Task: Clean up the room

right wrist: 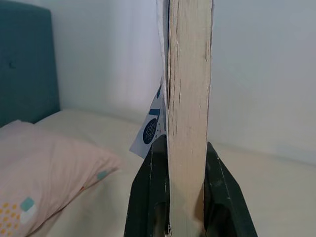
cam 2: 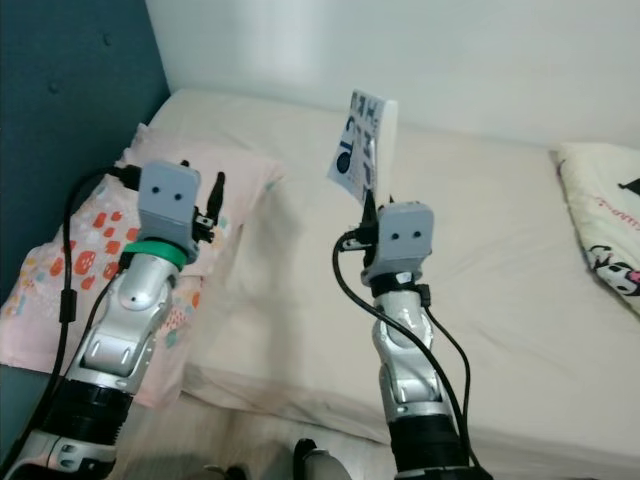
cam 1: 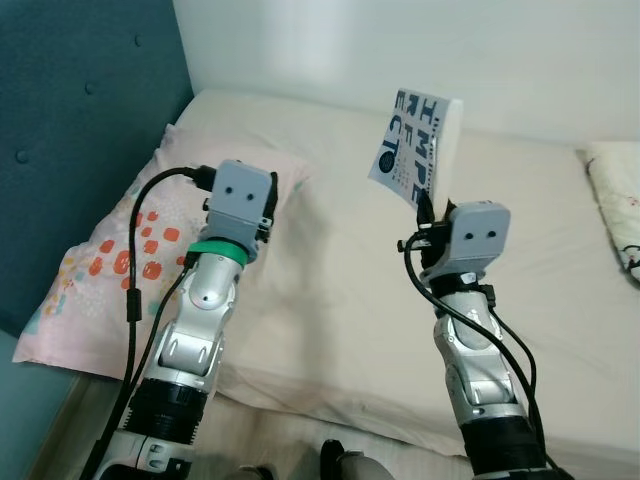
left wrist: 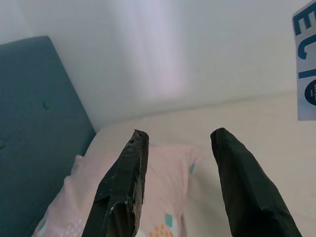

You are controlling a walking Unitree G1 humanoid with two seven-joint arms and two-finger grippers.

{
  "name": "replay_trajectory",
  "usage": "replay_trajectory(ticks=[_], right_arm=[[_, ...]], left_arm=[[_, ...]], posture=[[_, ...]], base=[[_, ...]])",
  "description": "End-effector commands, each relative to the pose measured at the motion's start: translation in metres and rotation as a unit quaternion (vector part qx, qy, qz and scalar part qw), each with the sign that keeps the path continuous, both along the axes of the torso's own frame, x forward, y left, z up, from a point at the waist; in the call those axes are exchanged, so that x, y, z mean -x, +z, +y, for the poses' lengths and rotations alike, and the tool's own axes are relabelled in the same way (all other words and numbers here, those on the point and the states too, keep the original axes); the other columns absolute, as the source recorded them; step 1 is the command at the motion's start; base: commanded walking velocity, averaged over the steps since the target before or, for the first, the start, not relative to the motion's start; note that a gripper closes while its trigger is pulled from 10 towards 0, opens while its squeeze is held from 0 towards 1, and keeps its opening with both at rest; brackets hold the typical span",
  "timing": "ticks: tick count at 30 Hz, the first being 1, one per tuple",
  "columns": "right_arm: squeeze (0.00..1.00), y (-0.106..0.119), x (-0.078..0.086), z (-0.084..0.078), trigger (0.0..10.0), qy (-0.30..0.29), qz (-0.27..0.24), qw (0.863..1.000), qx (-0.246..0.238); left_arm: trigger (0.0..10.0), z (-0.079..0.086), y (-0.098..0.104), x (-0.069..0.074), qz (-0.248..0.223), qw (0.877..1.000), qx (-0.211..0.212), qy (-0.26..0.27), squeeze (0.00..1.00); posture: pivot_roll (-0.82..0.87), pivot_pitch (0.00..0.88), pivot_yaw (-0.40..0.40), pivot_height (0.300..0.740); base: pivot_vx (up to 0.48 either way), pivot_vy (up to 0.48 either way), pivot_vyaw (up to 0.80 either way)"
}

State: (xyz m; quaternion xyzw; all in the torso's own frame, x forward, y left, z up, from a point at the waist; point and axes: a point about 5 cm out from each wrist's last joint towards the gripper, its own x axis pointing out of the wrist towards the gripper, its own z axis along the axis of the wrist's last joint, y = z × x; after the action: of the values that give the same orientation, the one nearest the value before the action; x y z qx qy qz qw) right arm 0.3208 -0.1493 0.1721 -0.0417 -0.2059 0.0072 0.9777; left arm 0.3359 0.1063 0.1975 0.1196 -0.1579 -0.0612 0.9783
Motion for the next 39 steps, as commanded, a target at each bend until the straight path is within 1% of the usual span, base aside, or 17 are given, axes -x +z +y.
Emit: replay_trajectory(ticks=[1,4,7,8,9,14,16,17,18,19,20,21,22,26,31,36,39], right_arm=[[0.0,-0.002,0.002,0.0,10.0,0.005,0.002,1.0,-0.015],[0.0,-0.006,0.001,0.002,10.0,0.014,0.017,0.999,-0.033],[0.0,-0.025,-0.002,0.008,10.0,0.047,0.074,0.989,-0.116],[0.0,-0.025,-0.002,0.008,10.0,0.047,0.074,0.989,-0.116],[0.0,-0.031,-0.003,0.015,10.0,0.089,0.098,0.976,-0.17],[0.0,-0.035,-0.001,0.024,10.0,0.132,0.11,0.968,-0.185],[0.0,-0.047,0.0,0.03,10.0,0.181,0.143,0.938,-0.257],[0.0,-0.047,0.0,0.03,10.0,0.181,0.143,0.938,-0.257],[0.0,-0.052,0.0,0.033,10.0,0.206,0.157,0.918,-0.299],[0.0,-0.052,0.0,0.033,10.0,0.206,0.157,0.918,-0.299],[0.0,-0.056,0.0,0.037,10.0,0.236,0.17,0.897,-0.333],[0.0,-0.056,0.0,0.037,10.0,0.236,0.17,0.897,-0.333],[0.0,-0.058,0.001,0.038,10.0,0.252,0.176,0.886,-0.348],[0.0,-0.062,0.0,0.037,10.0,0.265,0.189,0.878,-0.351],[0.0,-0.076,0.003,0.022,10.0,0.323,0.255,0.864,-0.291],[0.0,-0.078,0.003,0.019,10.0,0.339,0.272,0.866,-0.249],[0.0,-0.077,0.002,0.019,10.0,0.341,0.272,0.865,-0.247]], left_arm=[[10.0,-0.002,-0.003,0.002,0.002,1.0,-0.001,-0.006,0.0],[10.0,-0.002,-0.004,0.003,0.004,1.0,-0.003,-0.009,0.0],[10.0,-0.006,-0.017,0.007,0.012,0.998,-0.05,-0.026,0.0],[10.0,-0.006,-0.017,0.007,0.012,0.998,-0.05,-0.026,0.0],[10.0,-0.004,-0.029,0.01,0.023,0.996,-0.083,-0.033,0.0],[10.0,0.0,-0.04,0.013,0.034,0.992,-0.116,-0.034,0.0],[10.0,0.007,-0.05,0.018,0.041,0.988,-0.146,-0.033,0.0],[10.0,0.007,-0.05,0.018,0.041,0.988,-0.146,-0.033,0.0],[10.0,0.01,-0.053,0.019,0.044,0.986,-0.155,-0.032,0.0],[10.0,0.01,-0.053,0.019,0.044,0.986,-0.155,-0.032,0.0],[10.0,0.012,-0.054,0.02,0.046,0.986,-0.159,-0.032,0.0],[10.0,0.012,-0.054,0.02,0.046,0.986,-0.159,-0.032,0.0],[10.0,0.012,-0.054,0.021,0.046,0.986,-0.159,-0.032,0.0],[10.0,0.013,-0.054,0.022,0.047,0.986,-0.159,-0.031,0.0],[10.0,0.019,-0.057,0.027,0.067,0.989,-0.131,-0.018,0.0],[10.0,0.023,-0.059,0.029,0.074,0.99,-0.118,-0.009,0.0],[10.0,0.023,-0.059,0.029,0.074,0.99,-0.117,-0.007,0.0]], posture=[[-0.07,0.074,0.021,0.74],[-0.07,0.076,0.022,0.74],[-0.06,0.08,0.029,0.74],[-0.06,0.08,0.029,0.74],[-0.06,0.085,0.034,0.74],[-0.06,0.088,0.036,0.74],[-0.06,0.104,0.039,0.74],[-0.06,0.104,0.039,0.74],[-0.05,0.11,0.039,0.74],[-0.05,0.11,0.039,0.74],[-0.04,0.116,0.039,0.74],[-0.04,0.116,0.039,0.74],[-0.04,0.116,0.039,0.74],[-0.04,0.126,0.037,0.74],[-0.03,0.16,0.034,0.74],[-0.03,0.164,0.026,0.731],[-0.03,0.165,0.023,0.726]], base=[[0.0,0.0,0.0],[0.0,0.0,0.0],[0.0,0.0,0.0],[0.0,0.0,0.0],[0.0,0.0,0.0],[0.0,0.0,0.0],[0.0,0.0,0.0],[0.0,0.0,0.0],[0.0,0.0,0.0],[0.0,0.0,0.0],[0.0,0.0,0.0],[0.0,0.0,0.0],[0.0,0.0,0.0],[0.0,0.0,0.0],[0.0,0.0,0.0],[0.0,0.0,0.0],[0.0,0.0,0.0]])
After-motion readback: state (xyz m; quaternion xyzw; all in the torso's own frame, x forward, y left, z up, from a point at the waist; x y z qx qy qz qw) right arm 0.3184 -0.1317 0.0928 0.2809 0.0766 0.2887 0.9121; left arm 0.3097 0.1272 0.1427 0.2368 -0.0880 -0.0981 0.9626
